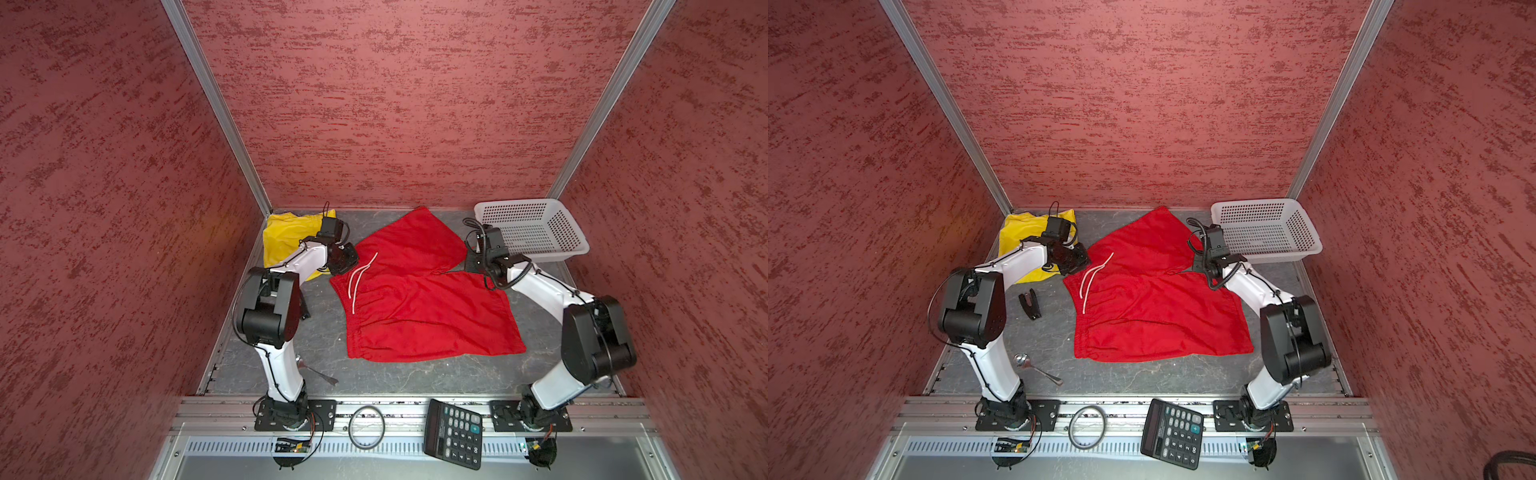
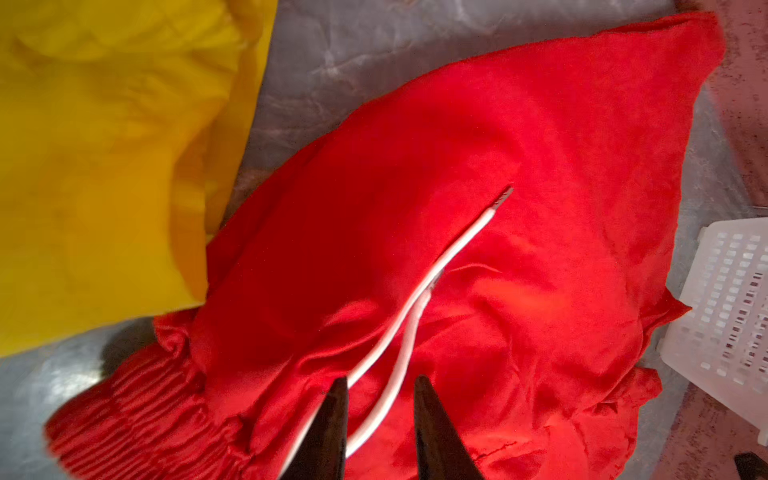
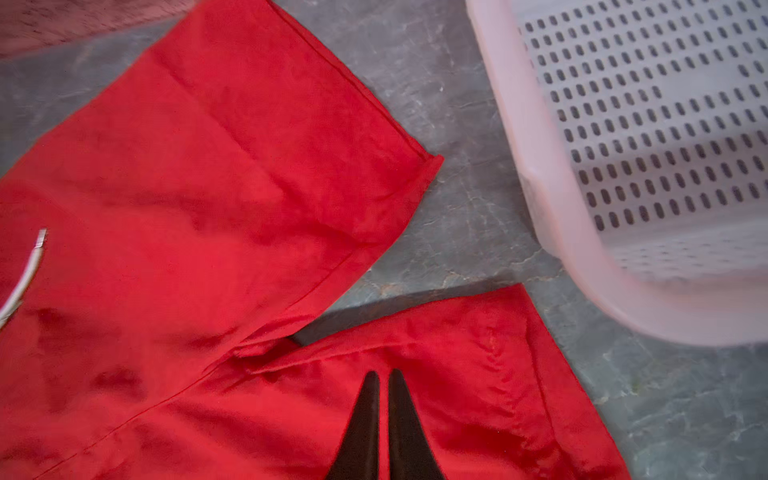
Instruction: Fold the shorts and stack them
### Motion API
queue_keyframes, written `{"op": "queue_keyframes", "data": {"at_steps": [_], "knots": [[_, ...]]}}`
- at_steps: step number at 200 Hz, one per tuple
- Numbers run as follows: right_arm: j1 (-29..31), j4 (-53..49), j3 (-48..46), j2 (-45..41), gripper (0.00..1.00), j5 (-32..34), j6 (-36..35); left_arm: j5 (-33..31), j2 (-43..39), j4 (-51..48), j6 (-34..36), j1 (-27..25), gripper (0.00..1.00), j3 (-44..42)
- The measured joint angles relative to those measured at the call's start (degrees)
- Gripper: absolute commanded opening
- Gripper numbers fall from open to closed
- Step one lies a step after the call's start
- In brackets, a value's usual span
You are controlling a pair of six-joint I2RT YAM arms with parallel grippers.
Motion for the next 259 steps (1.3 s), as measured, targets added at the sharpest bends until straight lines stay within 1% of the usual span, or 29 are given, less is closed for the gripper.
{"op": "queue_keyframes", "data": {"at_steps": [12,35,50,68,86,97,99,124,140,157,180,215,232,259], "knots": [[0.28,-0.52,-2.84,-3.54,0.23,-0.11,0.35,-1.79,-4.15,-1.84,0.7,-2.29,0.41,-0.42],[0.26,-3.43,-8.33,-10.56,0.35,0.15,1.01,-5.09,-14.29,-4.39,1.16,-8.13,0.41,-2.89],[0.22,-5.68,-11.63,-15.28,0.49,0.42,2.03,-6.34,-21.51,-5.81,0.74,-12.26,0.41,-6.51],[0.22,-8.52,-15.41,-20.52,0.63,0.55,3.13,-7.52,-27.96,-8.0,-1.05,-15.52,0.41,-12.59],[0.22,-11.26,-19.28,-25.14,0.79,0.37,4.85,-8.68,-32.13,-11.23,-4.24,-17.97,0.5,-20.24],[0.09,-12.96,-21.7,-27.71,0.97,0.07,6.23,-9.16,-34.47,-13.49,-6.51,-19.67,0.56,-25.33],[0.04,-13.16,-22.14,-28.11,0.98,0.02,6.08,-9.31,-34.84,-13.86,-7.32,-19.96,0.57,-26.23],[-0.28,-15.19,-26.49,-33.09,0.99,-1.4,8.9,-10.14,-41.11,-16.59,-13.9,-25.97,0.65,-35.01],[-0.55,-15.41,-27.71,-35.23,0.99,-2.43,10.97,-10.93,-44.06,-16.96,-18.43,-30.36,0.65,-38.03],[-0.92,-15.04,-28.55,-36.61,0.99,-3.1,13.07,-12.33,-44.78,-16.87,-22.4,-33.83,0.63,-39.43],[-1.55,-14.27,-30.21,-37.9,0.98,-3.37,14.88,-14.16,-44.0,-16.04,-25.75,-35.67,0.61,-40.63],[-4.11,-13.64,-32.94,-39.45,0.93,-4.09,16.68,-16.26,-40.57,-12.94,-27.45,-35.85,0.6,-41.83],[-5.86,-13.66,-33.31,-40.13,0.92,-4.87,17.14,-16.96,-38.97,-11.82,-27.89,-35.85,0.5,-42.12],[-8.98,-13.27,-33.31,-40.33,0.92,-6.93,17.38,-17.73,-37.51,-10.01,-28.24,-35.65,0.25,-43.08]]}}
